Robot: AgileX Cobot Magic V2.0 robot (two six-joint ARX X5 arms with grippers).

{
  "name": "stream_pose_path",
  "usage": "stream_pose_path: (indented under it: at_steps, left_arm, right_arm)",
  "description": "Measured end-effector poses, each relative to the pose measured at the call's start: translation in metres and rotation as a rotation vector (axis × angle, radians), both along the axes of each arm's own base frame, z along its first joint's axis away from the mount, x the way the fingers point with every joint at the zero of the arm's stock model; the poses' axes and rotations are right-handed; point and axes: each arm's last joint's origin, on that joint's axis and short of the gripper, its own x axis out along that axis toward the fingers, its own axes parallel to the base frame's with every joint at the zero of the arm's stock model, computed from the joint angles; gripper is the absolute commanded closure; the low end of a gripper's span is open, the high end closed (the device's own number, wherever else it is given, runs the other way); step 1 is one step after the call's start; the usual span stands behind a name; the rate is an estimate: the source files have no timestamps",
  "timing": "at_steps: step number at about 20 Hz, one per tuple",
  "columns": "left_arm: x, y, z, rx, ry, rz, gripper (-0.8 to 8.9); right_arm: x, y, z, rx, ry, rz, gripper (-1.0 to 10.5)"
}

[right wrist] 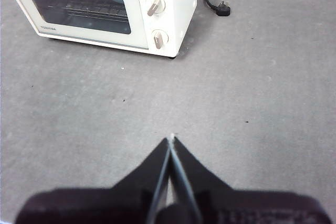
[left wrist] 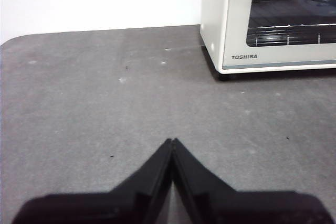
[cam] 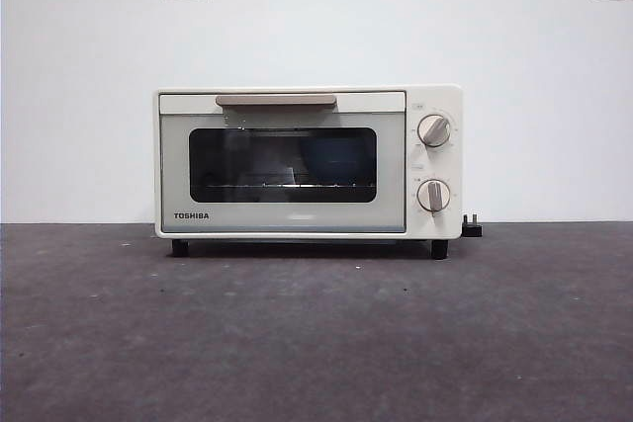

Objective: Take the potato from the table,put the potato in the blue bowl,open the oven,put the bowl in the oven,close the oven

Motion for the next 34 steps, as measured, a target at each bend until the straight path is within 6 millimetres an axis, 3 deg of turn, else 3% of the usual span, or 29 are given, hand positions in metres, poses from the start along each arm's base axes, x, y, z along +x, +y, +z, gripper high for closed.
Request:
stream_pose_path:
  at_steps: [18, 23, 25, 28, 31, 34]
  left_arm:
    - [0.001, -0.001, 0.0, -0.015, 0.002, -0.021, 8.18]
    - [0.001, -0.001, 0.0, -0.015, 0.001, -0.021, 8.18]
    - [0.001, -0.001, 0.0, -0.015, 0.001, -0.021, 8.18]
    - [0.001, -0.001, 0.0, -0.015, 0.001, -0.021, 8.17]
    - [0.001, -0.001, 0.0, -0.015, 0.002, -0.021, 8.18]
    - [0.001, -0.001, 0.0, -0.015, 0.003, -0.021, 8.18]
  right_arm:
    - [0.0, 0.0, 0.0, -0.006, -0.005, -0.004, 9.5]
    - [0.015, 0.003, -0.001, 0.037, -0.121, -0.294, 9.5]
    - [0.035, 0.013, -0.012, 0.044, -0.181, -0.359, 9.5]
    - [0.07, 0.014, -0.04, 0.089, -0.28, -0.231, 9.5]
    - [0.083, 0.005, -0.066, 0.125, -0.399, -0.059, 9.5]
    - [0.084, -0.004, -0.087, 0.089, -0.521, 0.03, 9.5]
